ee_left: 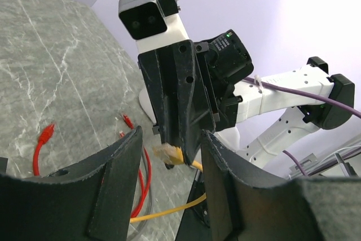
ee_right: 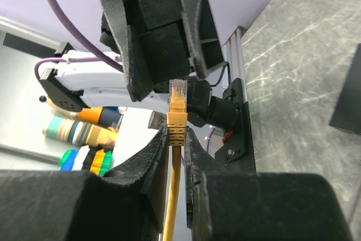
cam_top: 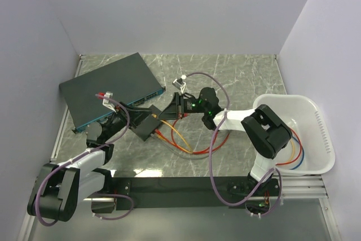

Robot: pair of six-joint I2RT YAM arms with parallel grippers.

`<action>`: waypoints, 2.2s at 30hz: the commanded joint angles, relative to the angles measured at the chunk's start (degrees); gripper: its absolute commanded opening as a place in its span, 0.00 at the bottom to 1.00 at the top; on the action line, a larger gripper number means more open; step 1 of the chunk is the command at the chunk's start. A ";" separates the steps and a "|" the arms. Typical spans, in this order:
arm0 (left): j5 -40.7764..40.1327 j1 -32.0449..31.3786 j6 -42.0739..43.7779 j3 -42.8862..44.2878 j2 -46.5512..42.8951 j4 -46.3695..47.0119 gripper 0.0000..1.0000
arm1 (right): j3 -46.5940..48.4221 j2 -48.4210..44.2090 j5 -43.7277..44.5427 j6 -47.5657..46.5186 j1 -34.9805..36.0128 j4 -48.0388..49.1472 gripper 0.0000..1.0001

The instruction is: Insert the plug into the switch port

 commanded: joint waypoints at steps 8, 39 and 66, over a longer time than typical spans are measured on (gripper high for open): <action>0.17 -0.61 1.95 2.45 -0.78 7.03 0.44 | 3.87 0.15 1.50 0.31 1.64 3.00 0.00; -13.81 -1.31 13.38 25.57 -1.67 -66.20 0.00 | 15.30 -19.98 36.39 -48.82 7.00 -61.43 0.60; -16.18 -4.04 14.34 26.71 -3.16 -67.60 0.01 | 24.61 -6.71 37.27 -49.79 11.49 -61.43 0.50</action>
